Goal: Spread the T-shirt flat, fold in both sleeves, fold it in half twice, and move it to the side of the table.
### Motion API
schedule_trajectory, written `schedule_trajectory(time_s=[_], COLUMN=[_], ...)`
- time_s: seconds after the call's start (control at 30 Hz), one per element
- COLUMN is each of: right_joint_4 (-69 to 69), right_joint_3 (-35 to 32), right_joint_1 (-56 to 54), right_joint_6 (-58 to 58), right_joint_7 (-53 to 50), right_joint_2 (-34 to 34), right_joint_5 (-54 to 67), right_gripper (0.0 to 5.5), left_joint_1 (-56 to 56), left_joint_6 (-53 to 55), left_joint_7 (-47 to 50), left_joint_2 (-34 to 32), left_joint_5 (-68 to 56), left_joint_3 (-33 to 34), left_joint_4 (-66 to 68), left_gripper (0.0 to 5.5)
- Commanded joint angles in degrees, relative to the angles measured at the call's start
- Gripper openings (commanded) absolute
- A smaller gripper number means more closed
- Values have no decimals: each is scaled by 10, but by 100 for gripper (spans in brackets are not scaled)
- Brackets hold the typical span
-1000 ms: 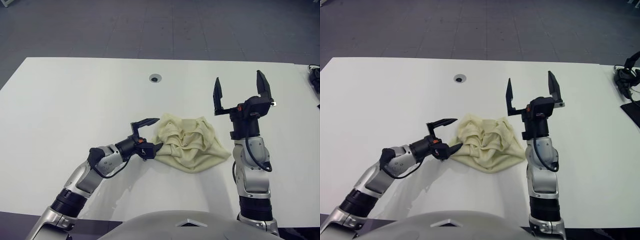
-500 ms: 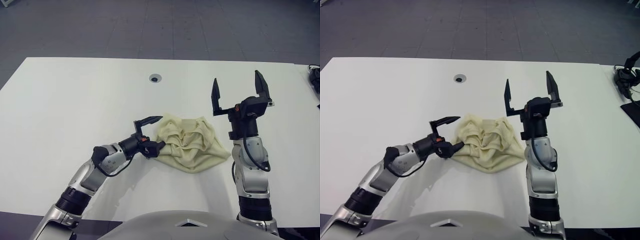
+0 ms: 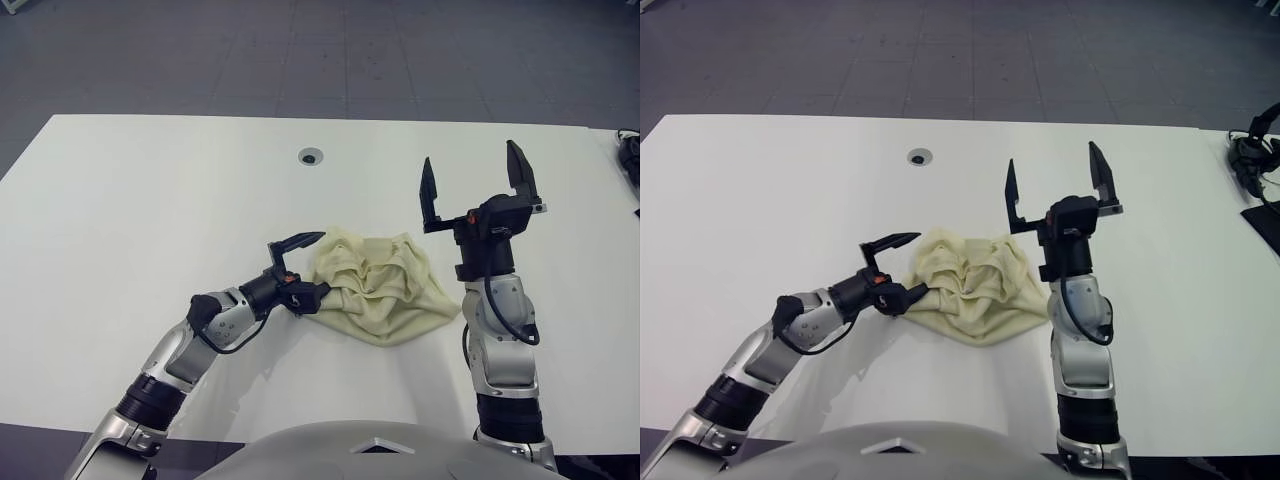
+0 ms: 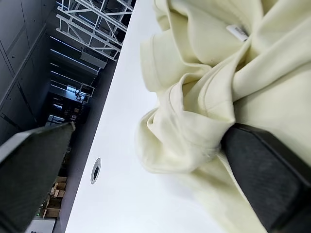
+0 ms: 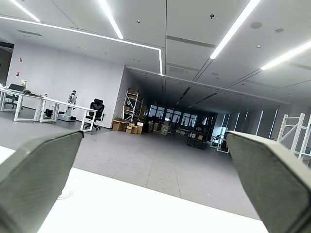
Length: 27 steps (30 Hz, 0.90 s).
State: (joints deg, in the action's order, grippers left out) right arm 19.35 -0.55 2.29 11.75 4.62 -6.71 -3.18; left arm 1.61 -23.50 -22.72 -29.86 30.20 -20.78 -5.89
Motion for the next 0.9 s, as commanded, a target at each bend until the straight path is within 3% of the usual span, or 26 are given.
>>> schedule_trajectory(time_s=[0.03,0.17,0.9], right_joint_4=[14,19,31], right_joint_3=[2,4,8], right_joint_1=[4,6,2], right_joint_6=[-1,-3,-4], right_joint_7=[2,3,-3], right_joint_2=[-4,-4,1], right_joint_5=[-3,-5,-7], right_gripper=[540,540,540], left_joint_1=[-6,-10,4], left_joint_6=[-5,-11,-15], left_joint_7=[-1,-3,-5], left_joint_2=[-5,-9,11], left_joint_5=[5,4,-4], left_joint_3=[-6,-8,-31], left_joint_4=[8,12,71], left_gripper=[540,499,150])
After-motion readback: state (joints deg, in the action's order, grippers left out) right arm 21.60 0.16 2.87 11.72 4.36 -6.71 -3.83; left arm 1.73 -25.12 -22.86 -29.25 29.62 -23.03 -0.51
